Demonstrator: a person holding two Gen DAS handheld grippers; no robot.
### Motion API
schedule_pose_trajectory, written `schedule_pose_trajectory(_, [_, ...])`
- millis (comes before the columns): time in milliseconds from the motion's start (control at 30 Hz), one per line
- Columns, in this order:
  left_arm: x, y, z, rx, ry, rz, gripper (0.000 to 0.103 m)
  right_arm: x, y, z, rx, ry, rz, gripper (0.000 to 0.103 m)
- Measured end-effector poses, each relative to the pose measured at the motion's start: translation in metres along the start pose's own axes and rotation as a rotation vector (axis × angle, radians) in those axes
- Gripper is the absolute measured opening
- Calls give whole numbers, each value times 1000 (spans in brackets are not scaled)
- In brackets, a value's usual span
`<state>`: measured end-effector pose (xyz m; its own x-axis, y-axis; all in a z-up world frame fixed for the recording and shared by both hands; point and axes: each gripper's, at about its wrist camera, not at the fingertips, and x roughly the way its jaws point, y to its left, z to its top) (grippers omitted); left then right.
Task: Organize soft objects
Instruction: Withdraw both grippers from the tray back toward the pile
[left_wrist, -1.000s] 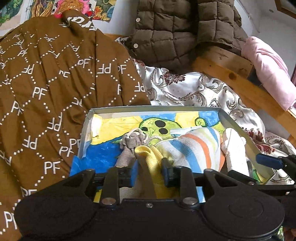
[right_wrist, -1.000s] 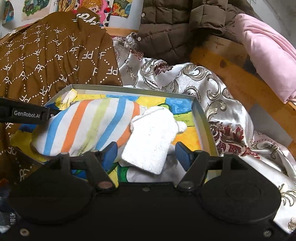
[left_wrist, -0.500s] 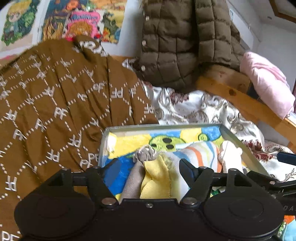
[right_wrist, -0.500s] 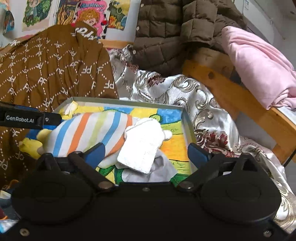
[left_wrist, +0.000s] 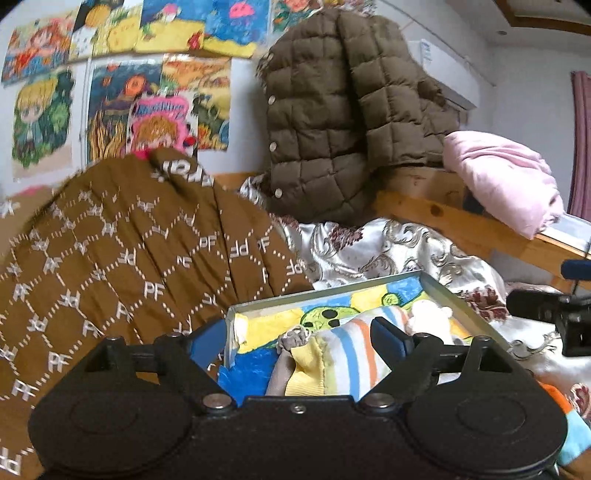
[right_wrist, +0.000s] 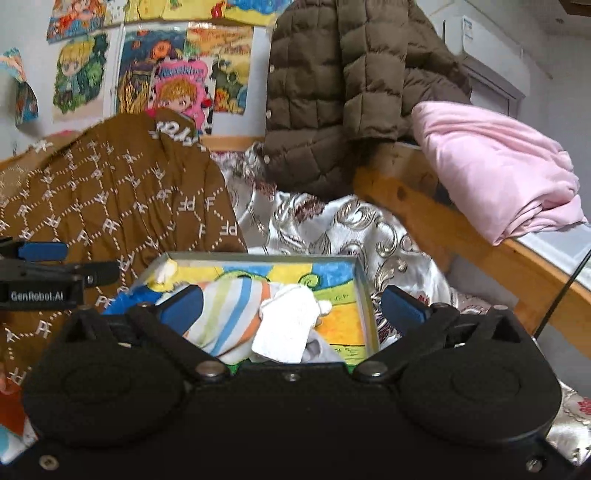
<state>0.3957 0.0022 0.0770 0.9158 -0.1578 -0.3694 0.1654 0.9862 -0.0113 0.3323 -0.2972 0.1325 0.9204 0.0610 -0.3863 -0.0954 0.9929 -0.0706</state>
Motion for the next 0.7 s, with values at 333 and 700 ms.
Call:
schedule_pose_trajectory(333, [-83, -14, 10, -20, -61, 8, 97, -75, -12, 16, 37, -64, 32, 102])
schedule_pose_trajectory(700, [-187, -36, 5, -18, -91, 23, 97, -182, -9, 19, 13, -129, 79, 102])
